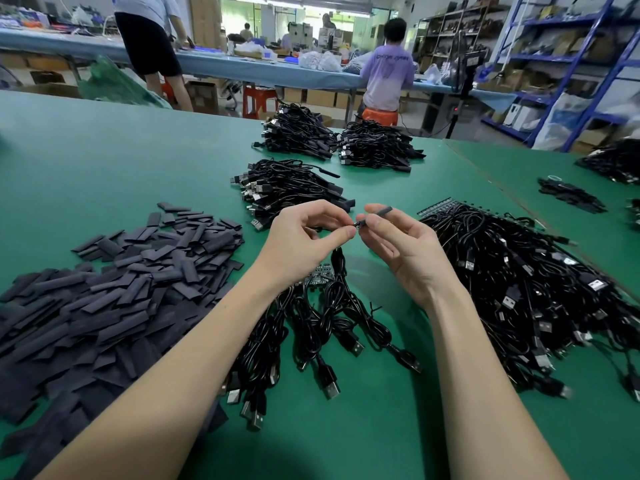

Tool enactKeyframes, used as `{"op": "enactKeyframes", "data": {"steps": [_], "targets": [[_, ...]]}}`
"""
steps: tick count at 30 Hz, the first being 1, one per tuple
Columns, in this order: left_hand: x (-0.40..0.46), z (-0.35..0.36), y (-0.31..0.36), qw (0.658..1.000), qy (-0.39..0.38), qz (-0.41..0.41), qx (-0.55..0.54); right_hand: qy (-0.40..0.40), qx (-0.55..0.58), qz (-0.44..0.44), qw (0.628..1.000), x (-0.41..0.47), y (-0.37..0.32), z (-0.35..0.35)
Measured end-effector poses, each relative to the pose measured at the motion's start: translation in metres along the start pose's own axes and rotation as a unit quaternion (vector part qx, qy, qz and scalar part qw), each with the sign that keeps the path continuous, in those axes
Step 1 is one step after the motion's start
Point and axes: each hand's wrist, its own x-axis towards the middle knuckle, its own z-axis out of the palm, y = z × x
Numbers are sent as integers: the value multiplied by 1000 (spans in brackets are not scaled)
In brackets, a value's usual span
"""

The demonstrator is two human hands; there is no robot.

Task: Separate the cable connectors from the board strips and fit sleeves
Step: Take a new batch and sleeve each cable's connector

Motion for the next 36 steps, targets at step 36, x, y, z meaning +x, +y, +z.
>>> {"op": "enactKeyframes", "data": {"steps": [36], "targets": [[0,5,-1,983,9,-125,-133,71,-164,-104,978,3,20,19]]}}
